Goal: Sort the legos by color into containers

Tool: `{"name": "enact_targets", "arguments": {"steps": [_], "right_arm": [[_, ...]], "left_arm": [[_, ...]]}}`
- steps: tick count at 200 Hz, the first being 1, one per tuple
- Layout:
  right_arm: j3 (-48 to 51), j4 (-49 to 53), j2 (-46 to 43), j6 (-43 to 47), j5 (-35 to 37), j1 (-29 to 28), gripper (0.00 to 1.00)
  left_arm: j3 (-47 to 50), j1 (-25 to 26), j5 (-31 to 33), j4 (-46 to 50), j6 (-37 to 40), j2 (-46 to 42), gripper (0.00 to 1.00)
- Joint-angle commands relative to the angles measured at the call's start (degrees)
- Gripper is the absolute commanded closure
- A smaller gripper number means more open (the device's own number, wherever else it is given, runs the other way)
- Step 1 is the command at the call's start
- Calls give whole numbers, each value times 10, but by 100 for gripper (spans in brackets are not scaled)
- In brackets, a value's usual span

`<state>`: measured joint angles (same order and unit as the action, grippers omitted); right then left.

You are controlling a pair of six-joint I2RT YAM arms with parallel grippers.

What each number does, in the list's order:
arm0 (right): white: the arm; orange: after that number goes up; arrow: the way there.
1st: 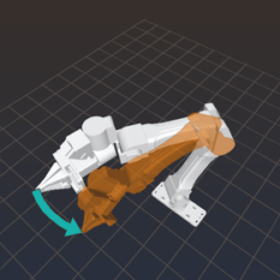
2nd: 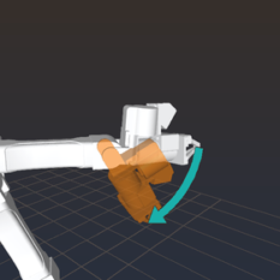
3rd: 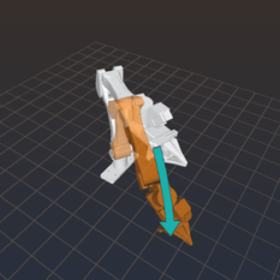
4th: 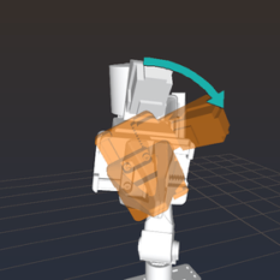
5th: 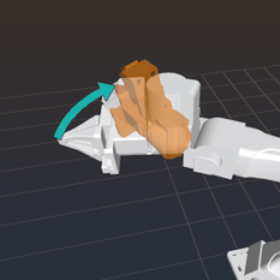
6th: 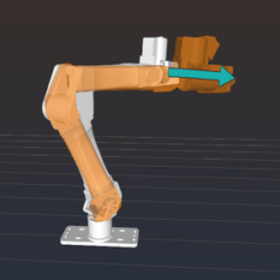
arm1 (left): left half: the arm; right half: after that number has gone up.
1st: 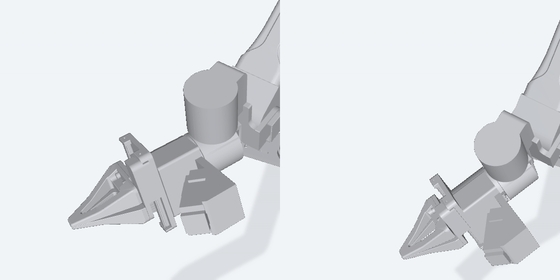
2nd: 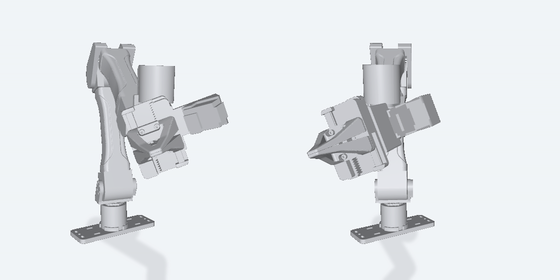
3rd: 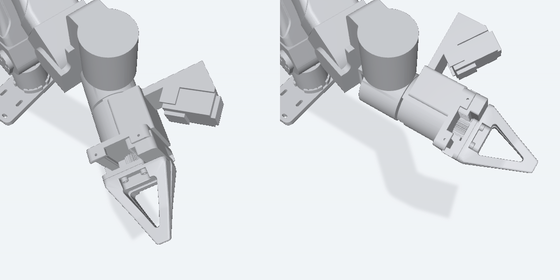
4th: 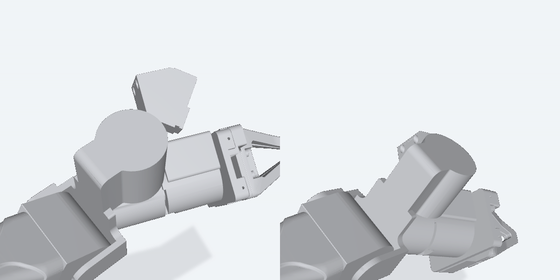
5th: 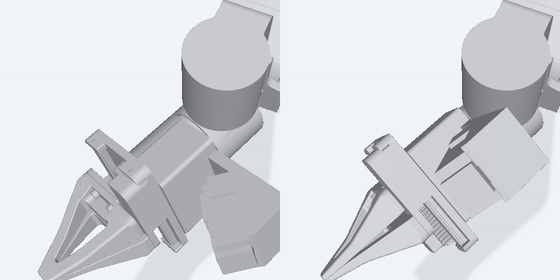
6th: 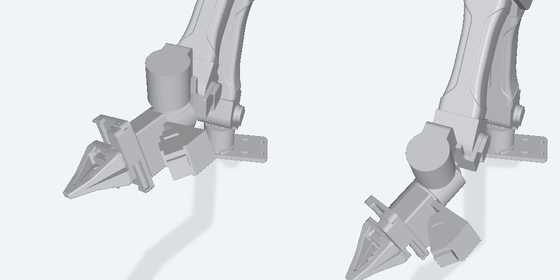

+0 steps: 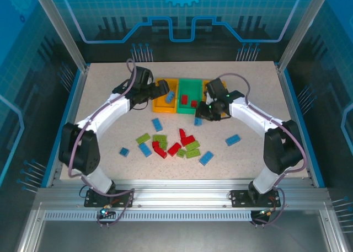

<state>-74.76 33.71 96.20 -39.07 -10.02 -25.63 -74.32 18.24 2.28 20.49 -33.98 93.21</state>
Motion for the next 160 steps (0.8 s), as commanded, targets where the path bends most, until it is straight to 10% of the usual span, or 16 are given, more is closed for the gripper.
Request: {"name": "enact_targets", "arguments": {"steps": [1, 160], "right_arm": [[-66, -65, 45, -25, -76, -9, 87], [-630, 49, 478, -72, -116, -24, 70]], "left_arm": [[65, -17, 18, -5, -4, -36, 1], [218, -30, -30, 22, -14, -100, 1]]}}
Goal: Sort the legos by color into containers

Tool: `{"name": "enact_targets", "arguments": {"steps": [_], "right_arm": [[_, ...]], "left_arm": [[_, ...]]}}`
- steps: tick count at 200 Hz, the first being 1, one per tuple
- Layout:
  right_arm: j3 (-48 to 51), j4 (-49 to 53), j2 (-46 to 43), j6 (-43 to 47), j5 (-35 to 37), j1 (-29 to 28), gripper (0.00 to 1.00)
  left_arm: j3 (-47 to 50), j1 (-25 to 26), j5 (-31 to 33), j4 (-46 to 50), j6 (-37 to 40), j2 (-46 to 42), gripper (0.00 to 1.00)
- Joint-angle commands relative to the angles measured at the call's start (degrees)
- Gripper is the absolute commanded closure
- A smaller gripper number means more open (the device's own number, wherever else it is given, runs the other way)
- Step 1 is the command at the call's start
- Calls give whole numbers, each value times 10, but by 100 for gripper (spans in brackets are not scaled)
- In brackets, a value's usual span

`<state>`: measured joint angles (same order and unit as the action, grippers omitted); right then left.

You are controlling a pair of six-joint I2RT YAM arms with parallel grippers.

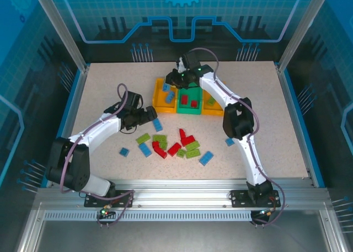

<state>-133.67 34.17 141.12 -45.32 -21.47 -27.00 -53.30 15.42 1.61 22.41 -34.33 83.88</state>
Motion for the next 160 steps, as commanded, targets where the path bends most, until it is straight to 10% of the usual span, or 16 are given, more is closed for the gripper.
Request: {"name": "enact_targets", "arguments": {"steps": [1, 57, 160], "right_arm": [[-41, 44, 30, -9, -1, -10, 70], [-42, 48, 11, 11, -6, -18, 26], [144, 94, -211, 134, 68, 0, 15]], "left_arm": [[7, -2, -23, 2, -10, -7, 1], [1, 24, 1, 17, -30, -4, 1], [-61, 66, -9, 61, -87, 68, 1]]}}
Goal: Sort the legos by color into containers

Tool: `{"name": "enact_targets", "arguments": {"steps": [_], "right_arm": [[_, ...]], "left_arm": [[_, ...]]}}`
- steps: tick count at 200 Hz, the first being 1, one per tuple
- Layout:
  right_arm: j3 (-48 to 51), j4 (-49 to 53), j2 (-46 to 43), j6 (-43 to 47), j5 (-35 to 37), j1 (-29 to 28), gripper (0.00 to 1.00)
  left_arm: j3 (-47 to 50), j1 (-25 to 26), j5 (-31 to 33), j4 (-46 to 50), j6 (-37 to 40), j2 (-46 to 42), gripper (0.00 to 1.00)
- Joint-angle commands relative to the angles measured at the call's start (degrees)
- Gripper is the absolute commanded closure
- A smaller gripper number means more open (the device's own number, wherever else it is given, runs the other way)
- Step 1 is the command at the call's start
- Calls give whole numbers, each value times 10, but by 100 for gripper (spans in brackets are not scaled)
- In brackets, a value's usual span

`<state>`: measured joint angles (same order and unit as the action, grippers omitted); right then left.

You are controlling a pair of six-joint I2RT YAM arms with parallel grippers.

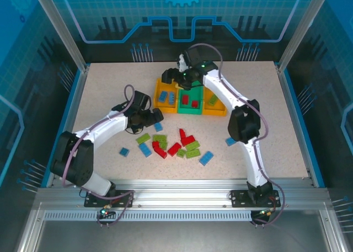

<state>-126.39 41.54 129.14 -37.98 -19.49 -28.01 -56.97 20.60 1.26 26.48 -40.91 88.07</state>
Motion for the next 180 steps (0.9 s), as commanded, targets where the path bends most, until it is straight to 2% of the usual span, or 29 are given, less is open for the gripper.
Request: {"name": "enact_targets", "arguments": {"steps": [1, 27, 72, 120, 180], "right_arm": [[76, 21, -93, 62, 50, 10, 15], [212, 0, -186, 86, 88, 44, 14], [433, -27, -344, 106, 112, 120, 13], [561, 13, -446, 132, 177, 167, 12], [710, 22, -519, 47, 194, 210, 12]], "left_arm": [[-25, 15, -6, 21, -22, 27, 1], [-54, 30, 2, 27, -22, 64, 1], [-97, 31, 9, 53, -13, 126, 9], [-103, 32, 11, 67, -12, 158, 13], [-131, 31, 20, 64, 3, 207, 29]]}}
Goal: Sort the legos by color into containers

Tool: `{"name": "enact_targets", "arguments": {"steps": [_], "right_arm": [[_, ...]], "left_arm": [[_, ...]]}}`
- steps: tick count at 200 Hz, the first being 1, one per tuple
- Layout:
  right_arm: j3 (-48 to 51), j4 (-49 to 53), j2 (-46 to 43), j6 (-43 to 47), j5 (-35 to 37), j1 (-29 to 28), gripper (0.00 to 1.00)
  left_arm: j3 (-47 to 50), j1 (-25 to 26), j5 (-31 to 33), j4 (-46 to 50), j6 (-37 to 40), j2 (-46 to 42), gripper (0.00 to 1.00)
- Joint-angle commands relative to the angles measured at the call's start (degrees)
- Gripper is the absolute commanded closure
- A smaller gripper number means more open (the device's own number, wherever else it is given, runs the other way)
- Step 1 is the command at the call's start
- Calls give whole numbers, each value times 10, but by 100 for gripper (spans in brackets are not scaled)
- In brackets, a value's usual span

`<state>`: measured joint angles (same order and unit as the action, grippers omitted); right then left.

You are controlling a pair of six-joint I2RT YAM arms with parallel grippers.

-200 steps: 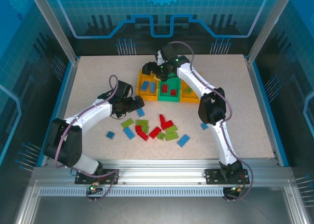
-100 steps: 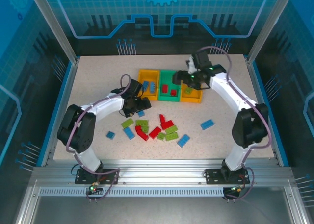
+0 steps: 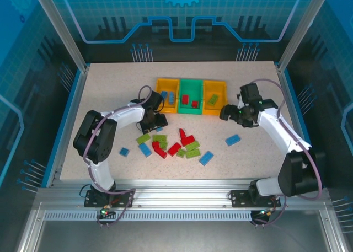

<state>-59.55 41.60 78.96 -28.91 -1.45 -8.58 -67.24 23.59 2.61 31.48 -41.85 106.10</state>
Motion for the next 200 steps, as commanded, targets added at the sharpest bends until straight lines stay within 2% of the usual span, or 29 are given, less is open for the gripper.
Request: {"name": "enact_targets", "arguments": {"steps": [1, 45, 64, 118, 150, 173, 200], "right_arm": [[43, 21, -17, -45, 14, 16, 12], [118, 7, -23, -97, -1, 21, 12], [134, -3, -19, -108, -6, 21, 13], [135, -1, 20, -127, -10, 19, 14], [135, -23, 38, -148, -10, 19, 15], [125, -33, 66, -155, -6, 19, 15], [113, -35, 102, -150, 5, 20, 18]], "left_arm": [[-29, 1, 7, 14, 12, 28, 30], [-39, 1, 6, 4, 22, 32, 63], [-42, 1, 7, 6, 29, 15, 71], [-52, 2, 11, 9, 38, -76, 74], [-93, 2, 18, 4, 74, -103, 73], [-158, -4, 22, 7, 120, -67, 71], [-241, -24, -9, 22, 149, 16, 71]]}}
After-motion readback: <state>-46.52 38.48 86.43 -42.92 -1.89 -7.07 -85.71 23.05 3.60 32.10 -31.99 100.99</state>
